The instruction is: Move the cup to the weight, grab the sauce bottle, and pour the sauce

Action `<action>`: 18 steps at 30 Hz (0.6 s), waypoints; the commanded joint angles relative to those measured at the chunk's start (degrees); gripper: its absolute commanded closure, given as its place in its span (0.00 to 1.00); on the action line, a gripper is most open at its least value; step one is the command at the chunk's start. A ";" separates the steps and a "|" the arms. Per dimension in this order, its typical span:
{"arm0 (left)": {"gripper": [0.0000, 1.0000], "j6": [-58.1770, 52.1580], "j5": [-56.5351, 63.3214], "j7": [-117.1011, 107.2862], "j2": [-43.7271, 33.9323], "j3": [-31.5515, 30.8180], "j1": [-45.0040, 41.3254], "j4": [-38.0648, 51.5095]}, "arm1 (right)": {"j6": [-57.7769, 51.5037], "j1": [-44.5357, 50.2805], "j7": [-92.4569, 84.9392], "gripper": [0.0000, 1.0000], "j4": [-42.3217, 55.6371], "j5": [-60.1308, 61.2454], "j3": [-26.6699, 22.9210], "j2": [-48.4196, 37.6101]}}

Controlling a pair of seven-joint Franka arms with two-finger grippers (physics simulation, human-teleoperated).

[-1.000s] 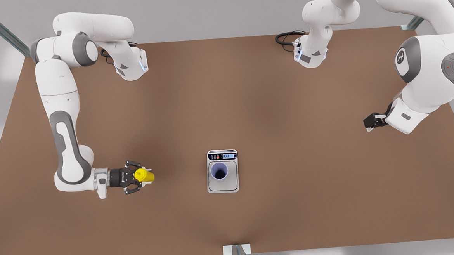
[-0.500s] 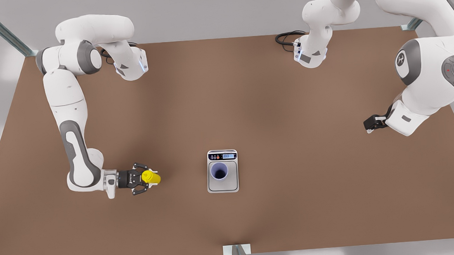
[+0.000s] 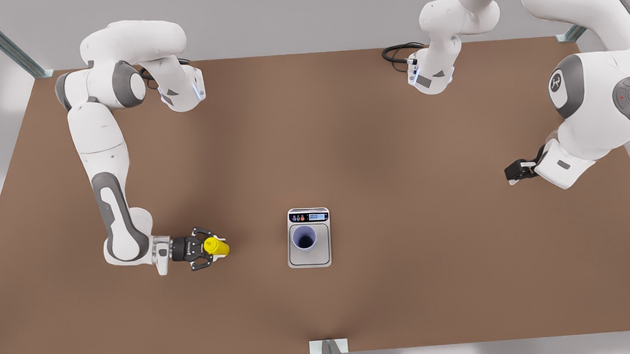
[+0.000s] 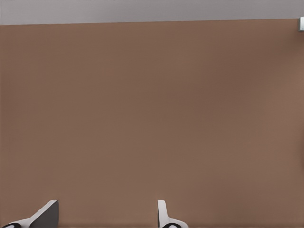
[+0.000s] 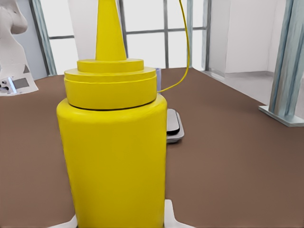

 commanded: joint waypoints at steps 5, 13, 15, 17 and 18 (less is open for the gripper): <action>0.00 0.00 0.01 0.00 0.08 0.00 0.00 0.00 | 0.01 0.00 0.02 0.39 0.09 0.05 0.01 0.02; 0.00 0.00 0.01 0.00 0.35 0.00 0.00 0.00 | 0.10 0.00 0.19 0.27 0.00 0.05 0.01 0.02; 0.00 0.00 0.01 0.00 0.35 0.00 0.00 0.00 | 0.10 0.00 0.19 0.25 0.00 0.05 0.01 0.02; 0.00 0.00 0.01 -0.09 0.26 0.00 -0.08 0.09 | 0.10 0.00 0.28 0.25 0.00 0.05 0.01 0.02; 0.00 0.00 0.01 -0.09 0.26 0.00 0.00 0.09 | 0.10 0.00 0.28 0.25 0.00 0.05 0.01 0.02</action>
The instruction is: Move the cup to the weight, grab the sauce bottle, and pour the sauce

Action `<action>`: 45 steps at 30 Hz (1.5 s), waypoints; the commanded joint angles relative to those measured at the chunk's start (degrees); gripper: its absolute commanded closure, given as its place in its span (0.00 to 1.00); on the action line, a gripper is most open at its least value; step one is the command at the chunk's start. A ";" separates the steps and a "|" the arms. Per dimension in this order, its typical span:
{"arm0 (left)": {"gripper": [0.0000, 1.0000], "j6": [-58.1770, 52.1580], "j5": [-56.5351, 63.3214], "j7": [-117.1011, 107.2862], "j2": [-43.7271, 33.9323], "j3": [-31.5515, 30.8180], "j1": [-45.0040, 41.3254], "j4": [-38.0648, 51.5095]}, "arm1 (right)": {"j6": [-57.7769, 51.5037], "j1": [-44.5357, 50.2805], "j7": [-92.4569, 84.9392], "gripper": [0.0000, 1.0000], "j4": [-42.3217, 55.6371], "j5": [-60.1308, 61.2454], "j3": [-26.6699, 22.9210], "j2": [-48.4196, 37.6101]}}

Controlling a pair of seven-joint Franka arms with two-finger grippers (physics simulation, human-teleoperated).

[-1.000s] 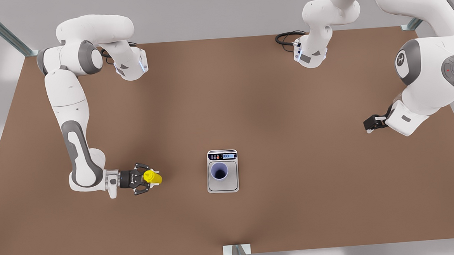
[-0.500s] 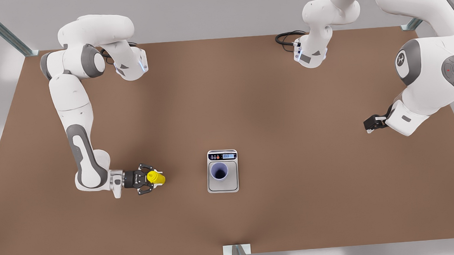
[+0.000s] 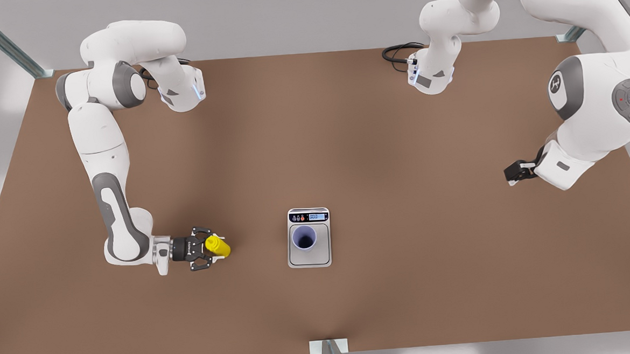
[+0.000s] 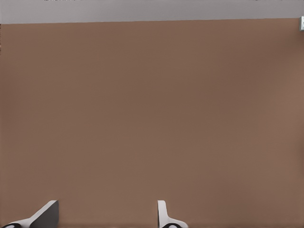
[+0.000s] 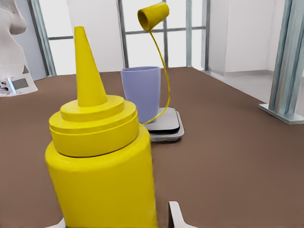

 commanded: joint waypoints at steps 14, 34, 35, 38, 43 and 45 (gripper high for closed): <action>0.00 0.00 0.01 0.09 -0.01 0.00 0.01 0.02 | -0.44 -1.89 0.09 0.00 -0.88 -0.70 -0.44 -0.35; 0.00 -0.18 -0.08 0.17 0.08 0.09 0.19 0.02 | -7.12 -7.08 62.20 0.00 14.50 -50.35 -6.85 -12.39; 0.00 -0.44 -0.17 0.09 -0.01 0.17 0.19 0.02 | -7.21 -6.20 74.87 0.00 17.23 -54.05 -6.50 -13.54; 0.00 -0.18 -0.08 0.79 -0.09 0.97 0.27 0.02 | -7.21 2.67 100.28 0.00 17.05 -61.88 -10.71 -21.53; 0.00 -0.18 -0.08 0.35 -0.01 0.97 0.36 0.02 | -6.77 12.43 129.54 0.00 2.56 -62.49 -15.29 -38.32; 0.00 -0.18 -0.08 0.26 -0.01 0.97 0.36 0.02 | -6.59 12.70 131.66 0.00 1.14 -62.49 -15.29 -39.73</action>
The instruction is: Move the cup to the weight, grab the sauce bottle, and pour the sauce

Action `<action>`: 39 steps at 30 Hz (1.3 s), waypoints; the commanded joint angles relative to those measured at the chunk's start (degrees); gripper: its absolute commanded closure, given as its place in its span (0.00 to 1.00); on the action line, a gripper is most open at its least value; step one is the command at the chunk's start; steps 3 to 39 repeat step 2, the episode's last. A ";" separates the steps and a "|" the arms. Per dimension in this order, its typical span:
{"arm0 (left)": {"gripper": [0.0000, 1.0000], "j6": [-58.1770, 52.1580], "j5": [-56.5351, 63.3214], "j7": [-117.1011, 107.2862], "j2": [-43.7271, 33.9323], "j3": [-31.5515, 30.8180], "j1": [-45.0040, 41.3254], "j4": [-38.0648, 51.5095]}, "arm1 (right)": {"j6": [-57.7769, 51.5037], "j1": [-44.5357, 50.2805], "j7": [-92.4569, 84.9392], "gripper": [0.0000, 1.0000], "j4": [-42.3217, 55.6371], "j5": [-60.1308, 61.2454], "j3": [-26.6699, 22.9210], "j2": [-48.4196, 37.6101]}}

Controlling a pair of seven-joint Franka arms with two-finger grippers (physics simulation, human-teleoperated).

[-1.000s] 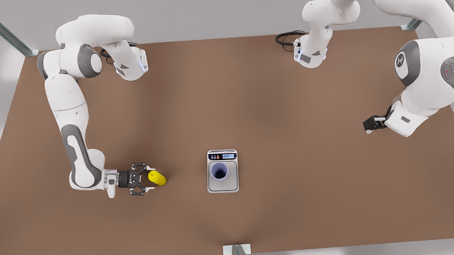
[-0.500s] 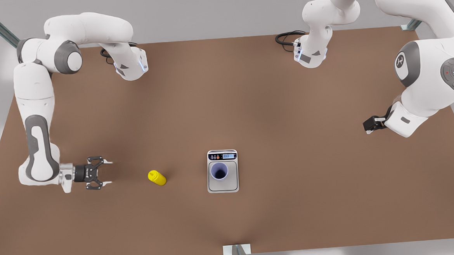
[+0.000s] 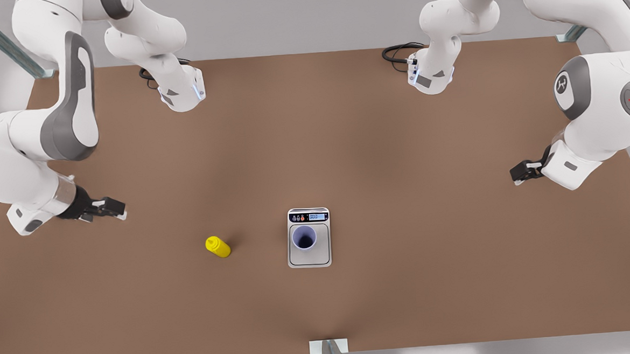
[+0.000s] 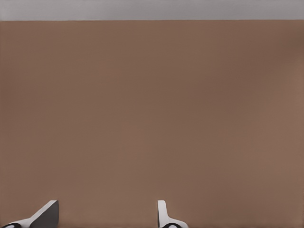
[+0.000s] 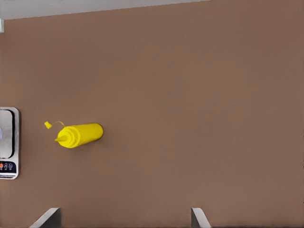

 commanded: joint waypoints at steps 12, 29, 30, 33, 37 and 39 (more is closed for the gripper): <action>0.00 0.09 0.03 -0.08 0.00 0.00 0.01 0.00 | 0.09 0.07 -0.07 0.00 -0.02 0.00 0.00 0.02; 0.00 0.09 0.03 -0.08 0.00 0.00 0.01 0.00 | 0.09 0.07 -0.07 0.00 -0.02 0.00 0.00 0.02; 0.00 0.09 0.03 -0.08 0.00 0.00 0.01 0.00 | 0.09 0.07 -0.07 0.00 -0.02 0.00 0.00 0.02; 0.00 0.09 0.03 -0.08 0.00 0.00 0.01 0.00 | 0.09 0.07 -0.07 0.00 -0.02 0.00 0.00 0.02; 0.00 0.09 0.03 -0.08 0.00 0.00 0.01 0.00 | 0.09 0.07 -0.07 0.00 -0.02 0.00 0.00 0.02; 0.00 0.09 0.03 -0.08 0.00 0.00 0.01 0.00 | 0.09 0.07 -0.07 0.00 -0.02 0.00 0.00 0.02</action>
